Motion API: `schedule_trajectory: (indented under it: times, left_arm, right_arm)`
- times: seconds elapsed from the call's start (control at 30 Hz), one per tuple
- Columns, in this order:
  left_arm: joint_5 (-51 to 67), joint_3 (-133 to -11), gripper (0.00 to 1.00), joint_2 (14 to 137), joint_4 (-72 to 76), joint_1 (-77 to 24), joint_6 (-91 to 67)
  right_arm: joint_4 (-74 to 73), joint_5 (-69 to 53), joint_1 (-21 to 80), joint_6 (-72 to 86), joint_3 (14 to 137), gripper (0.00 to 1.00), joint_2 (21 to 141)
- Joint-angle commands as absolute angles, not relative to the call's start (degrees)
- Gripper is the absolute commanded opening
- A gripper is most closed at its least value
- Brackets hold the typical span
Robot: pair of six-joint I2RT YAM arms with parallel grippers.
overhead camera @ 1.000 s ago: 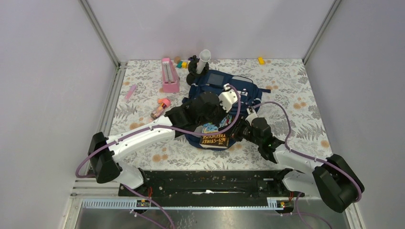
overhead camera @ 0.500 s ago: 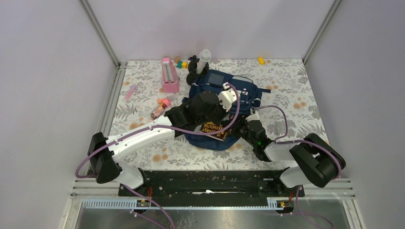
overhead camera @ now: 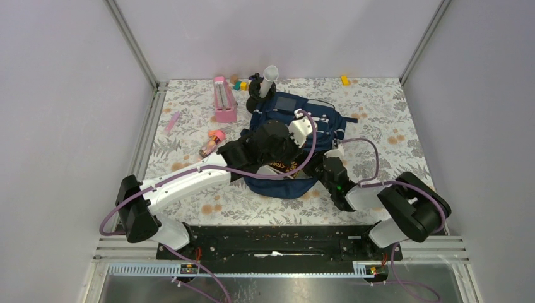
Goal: Pack the student bag
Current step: Place the book in the student bag.
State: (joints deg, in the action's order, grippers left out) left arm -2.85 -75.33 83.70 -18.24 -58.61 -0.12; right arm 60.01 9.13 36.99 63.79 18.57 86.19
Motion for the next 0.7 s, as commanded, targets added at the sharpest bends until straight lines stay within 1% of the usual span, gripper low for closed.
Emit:
schedule_trajectory:
  times: [0.0,0.03,0.1,0.33,0.37,0.4,0.43,0.47,0.67]
  left_arm:
    - [0.9,-76.4,0.0,80.0,-11.9,-59.5,-1.8]
    - [0.9,-76.4,0.0,80.1,-12.1,-59.5,-1.8]
    - [1.1,-76.5,0.0,80.3,-12.1,-59.5,-1.9]
    - [1.0,-76.7,0.0,80.8,-12.4,-59.5,-1.9]
    - [1.0,-76.7,0.0,80.8,-12.5,-59.5,-2.0]
    - [1.0,-76.8,0.0,80.8,-12.5,-59.5,-2.0]
    - [0.9,-76.8,0.0,80.8,-12.5,-59.5,-2.0]
    - [0.8,-76.9,0.0,80.8,-12.6,-59.5,-1.9]
    - [0.7,-77.0,0.0,80.9,-12.9,-59.5,-1.9]
  right_arm:
    - [58.7,17.9,37.1,55.5,19.8,0.45,79.5]
    - [57.4,18.0,37.0,54.6,19.7,0.51,78.7]
    - [54.2,17.7,37.1,52.9,20.0,0.57,77.1]
    - [49.4,17.7,37.1,50.0,18.3,0.6,72.8]
    - [48.4,17.7,37.2,49.4,18.3,0.64,72.2]
    - [47.4,18.0,37.3,48.3,18.2,0.87,71.2]
    - [46.9,18.5,37.6,47.6,17.7,0.98,70.3]
    - [46.6,19.4,38.2,46.0,17.3,1.0,69.4]
    - [44.0,22.5,38.8,44.5,13.9,1.0,65.2]
